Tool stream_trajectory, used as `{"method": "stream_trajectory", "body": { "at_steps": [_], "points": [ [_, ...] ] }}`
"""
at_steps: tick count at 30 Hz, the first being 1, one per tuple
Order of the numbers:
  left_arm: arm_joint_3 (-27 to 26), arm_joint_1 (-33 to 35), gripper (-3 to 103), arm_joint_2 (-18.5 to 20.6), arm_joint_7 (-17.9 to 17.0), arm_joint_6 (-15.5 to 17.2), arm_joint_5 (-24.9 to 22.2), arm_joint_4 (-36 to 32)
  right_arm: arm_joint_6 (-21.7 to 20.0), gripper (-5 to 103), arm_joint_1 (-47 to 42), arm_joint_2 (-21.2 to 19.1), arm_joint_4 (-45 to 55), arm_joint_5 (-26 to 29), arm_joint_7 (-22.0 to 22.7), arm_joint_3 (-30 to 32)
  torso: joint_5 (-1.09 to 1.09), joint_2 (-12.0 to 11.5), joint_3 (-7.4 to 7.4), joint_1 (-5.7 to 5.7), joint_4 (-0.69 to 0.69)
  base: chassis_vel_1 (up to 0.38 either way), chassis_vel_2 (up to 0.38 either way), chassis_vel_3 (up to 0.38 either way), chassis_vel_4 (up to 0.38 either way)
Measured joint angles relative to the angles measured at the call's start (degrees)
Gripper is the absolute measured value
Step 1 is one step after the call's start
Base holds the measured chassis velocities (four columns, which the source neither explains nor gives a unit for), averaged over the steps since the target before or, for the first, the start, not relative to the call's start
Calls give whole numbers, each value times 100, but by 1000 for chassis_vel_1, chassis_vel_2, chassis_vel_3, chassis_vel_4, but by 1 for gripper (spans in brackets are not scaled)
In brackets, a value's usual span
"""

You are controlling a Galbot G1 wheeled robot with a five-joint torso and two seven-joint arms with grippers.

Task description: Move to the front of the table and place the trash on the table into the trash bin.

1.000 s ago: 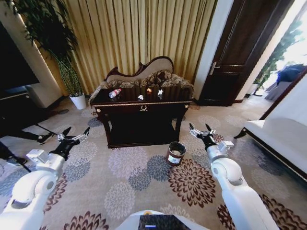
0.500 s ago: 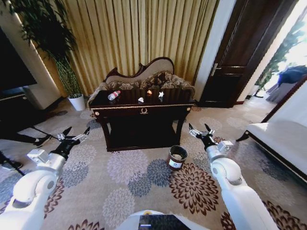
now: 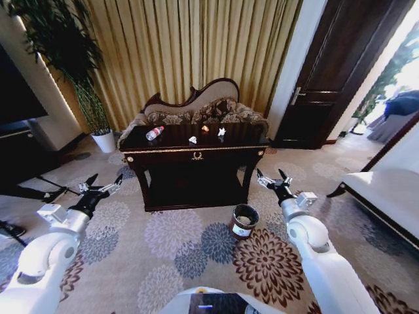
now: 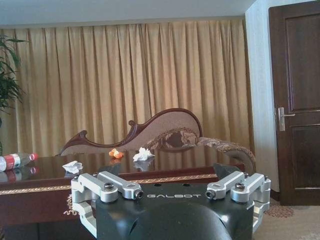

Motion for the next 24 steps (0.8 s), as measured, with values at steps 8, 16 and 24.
{"method": "stream_trajectory", "body": {
  "at_steps": [8,16,24],
  "points": [
    [-4,3,100,2,3,-3,2,15,-1,100,16,12,-7,-11,0,-2,0,0,0,0,1,-109,121,117,-119],
    [4,-5,100,1,9,-7,4,22,-1,100,-10,41,59,-29,0,-1,0,0,0,0,0,-129,114,122,-122],
    [1,-3,100,4,11,-10,5,22,-1,100,-41,62,90,-88,0,-8,0,0,0,0,1,-106,132,123,-124]
  ]
}}
